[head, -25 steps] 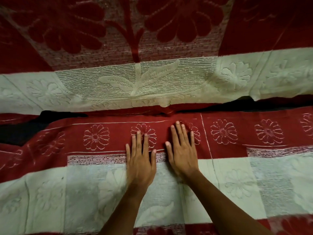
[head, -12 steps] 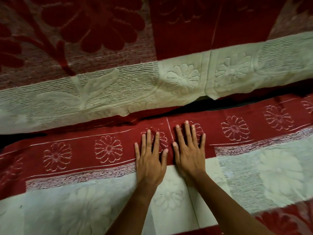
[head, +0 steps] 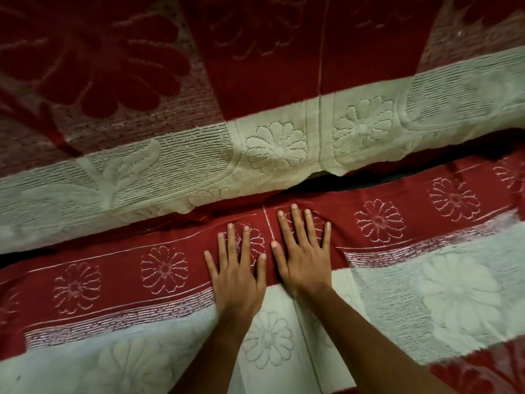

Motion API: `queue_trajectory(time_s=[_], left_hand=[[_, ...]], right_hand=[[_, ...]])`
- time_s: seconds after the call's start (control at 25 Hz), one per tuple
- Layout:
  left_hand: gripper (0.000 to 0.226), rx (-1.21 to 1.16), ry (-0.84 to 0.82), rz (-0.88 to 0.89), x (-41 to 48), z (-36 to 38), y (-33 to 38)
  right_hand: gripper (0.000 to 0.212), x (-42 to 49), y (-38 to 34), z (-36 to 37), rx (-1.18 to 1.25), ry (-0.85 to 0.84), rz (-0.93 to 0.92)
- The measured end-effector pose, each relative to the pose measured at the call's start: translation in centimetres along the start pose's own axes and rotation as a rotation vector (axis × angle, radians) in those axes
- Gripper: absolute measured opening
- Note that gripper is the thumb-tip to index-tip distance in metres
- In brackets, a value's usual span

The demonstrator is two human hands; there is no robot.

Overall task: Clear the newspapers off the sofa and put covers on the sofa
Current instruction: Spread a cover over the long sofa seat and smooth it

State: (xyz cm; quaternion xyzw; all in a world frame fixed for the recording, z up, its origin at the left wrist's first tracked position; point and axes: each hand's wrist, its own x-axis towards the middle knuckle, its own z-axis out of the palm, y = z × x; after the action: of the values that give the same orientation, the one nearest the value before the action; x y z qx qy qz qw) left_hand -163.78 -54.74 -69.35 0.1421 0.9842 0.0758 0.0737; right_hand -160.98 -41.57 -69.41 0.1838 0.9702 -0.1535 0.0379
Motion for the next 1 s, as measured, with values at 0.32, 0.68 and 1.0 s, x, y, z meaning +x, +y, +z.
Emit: queue_trajectory(time_s=[0.32, 0.68, 1.0], left_hand=[[0.062, -0.109, -0.053, 0.239, 0.7, -0.3, 5.9], [0.060, -0.143, -0.019, 0.277, 1.4, 1.9, 18.1], [0.060, -0.077, -0.018, 0.078, 1.6, 3.1, 22.7]], right_hand=[[0.059, -0.9, 5.9, -3.3, 0.043, 0.067, 0.108], [0.056, 0.7, 17.7, -6.9, -0.018, 0.076, 0.133], [0.057, 3.8, 23.3, -8.7, 0.030, -0.031, 0.010]])
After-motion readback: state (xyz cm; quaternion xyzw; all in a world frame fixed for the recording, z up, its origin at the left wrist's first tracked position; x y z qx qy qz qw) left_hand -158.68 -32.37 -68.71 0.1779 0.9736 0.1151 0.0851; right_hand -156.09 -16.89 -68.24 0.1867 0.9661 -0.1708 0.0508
